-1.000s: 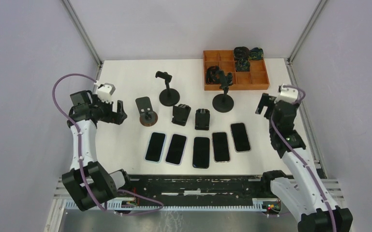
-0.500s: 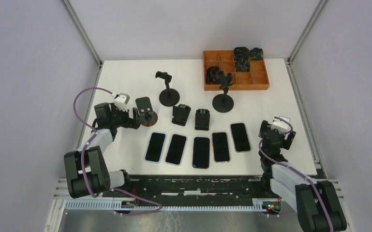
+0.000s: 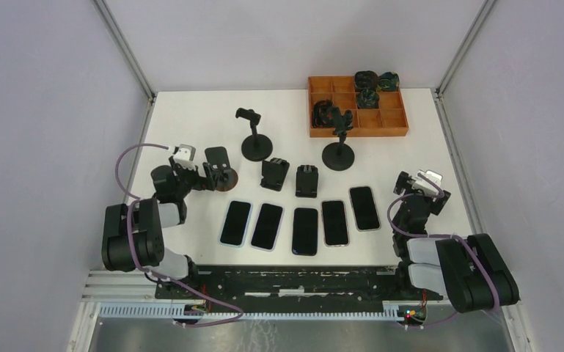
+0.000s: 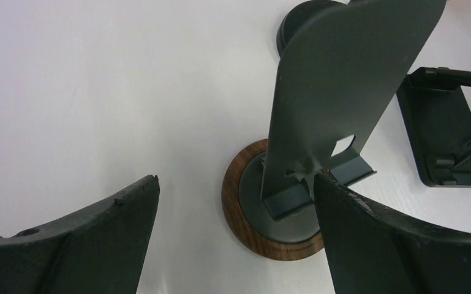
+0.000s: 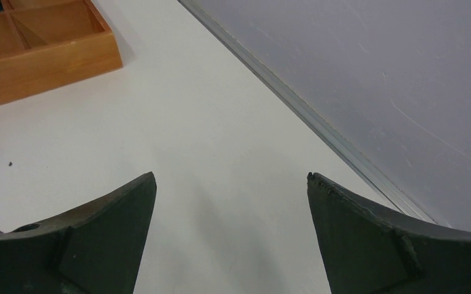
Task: Remove the phone from the phone stand
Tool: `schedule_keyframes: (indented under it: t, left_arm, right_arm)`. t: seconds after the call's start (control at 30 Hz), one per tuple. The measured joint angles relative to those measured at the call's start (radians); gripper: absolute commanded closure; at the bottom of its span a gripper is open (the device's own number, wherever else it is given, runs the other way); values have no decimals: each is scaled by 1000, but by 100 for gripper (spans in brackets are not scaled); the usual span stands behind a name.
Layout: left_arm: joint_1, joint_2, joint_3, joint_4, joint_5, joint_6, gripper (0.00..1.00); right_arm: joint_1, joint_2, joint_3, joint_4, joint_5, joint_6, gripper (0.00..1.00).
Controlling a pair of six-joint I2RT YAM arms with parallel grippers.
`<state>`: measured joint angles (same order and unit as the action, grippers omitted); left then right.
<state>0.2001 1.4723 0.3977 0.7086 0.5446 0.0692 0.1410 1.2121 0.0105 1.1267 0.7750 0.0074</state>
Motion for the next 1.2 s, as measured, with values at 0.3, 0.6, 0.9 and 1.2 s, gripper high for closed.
schedule_keyframes:
  t: [0.3,0.6,0.9,1.2]
  left_arm:
    - [-40,13,-186,331,-106,-53,0]
    - [-134,59,-188,442,-261,-56,0]
    - [-144,59,-188,455,-285,-56,0]
    - [-144,59,-188,455,-285,-56,0]
  right_arm:
    - [6,89,0,253,-214,-124,2]
    - [53,167,-1,346,-274,-212,2]
    - [4,165,-1,292,-304,-190,2]
    - [3,165,-1,291,-308,-188,2]
